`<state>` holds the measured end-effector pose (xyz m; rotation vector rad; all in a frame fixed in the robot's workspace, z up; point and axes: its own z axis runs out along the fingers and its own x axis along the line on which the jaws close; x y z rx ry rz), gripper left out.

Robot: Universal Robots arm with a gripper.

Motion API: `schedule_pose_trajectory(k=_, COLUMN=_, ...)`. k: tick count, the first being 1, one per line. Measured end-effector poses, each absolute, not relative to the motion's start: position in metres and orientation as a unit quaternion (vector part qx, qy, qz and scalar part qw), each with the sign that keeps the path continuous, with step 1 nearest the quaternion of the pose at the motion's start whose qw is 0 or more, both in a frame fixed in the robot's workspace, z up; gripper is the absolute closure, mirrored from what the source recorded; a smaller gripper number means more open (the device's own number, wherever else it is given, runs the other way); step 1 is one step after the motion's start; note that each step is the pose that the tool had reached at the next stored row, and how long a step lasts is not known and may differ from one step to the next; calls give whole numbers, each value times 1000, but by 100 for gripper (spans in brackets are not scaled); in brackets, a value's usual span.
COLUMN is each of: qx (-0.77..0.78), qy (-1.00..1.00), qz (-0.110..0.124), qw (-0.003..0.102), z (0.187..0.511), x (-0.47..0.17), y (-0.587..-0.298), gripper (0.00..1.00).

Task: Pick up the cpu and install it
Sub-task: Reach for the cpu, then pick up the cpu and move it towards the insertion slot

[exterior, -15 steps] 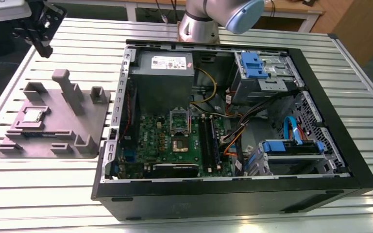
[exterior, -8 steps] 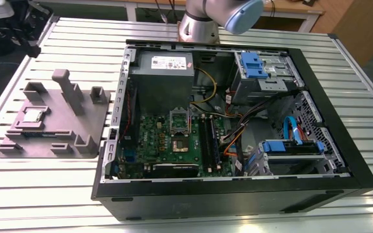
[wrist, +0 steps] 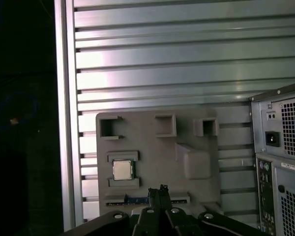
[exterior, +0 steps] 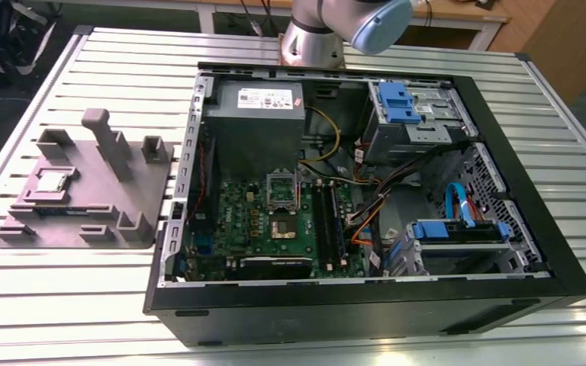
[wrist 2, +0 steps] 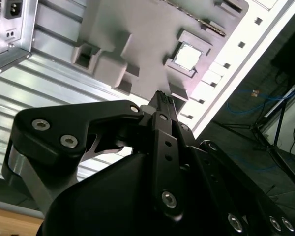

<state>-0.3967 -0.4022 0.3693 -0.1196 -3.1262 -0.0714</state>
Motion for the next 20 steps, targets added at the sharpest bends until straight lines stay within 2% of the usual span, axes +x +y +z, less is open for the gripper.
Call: schedule_pose_trajectory(k=20, qx=-38, qy=-999, qz=-23, qw=6, z=367, x=-443, y=-405, gripper=89)
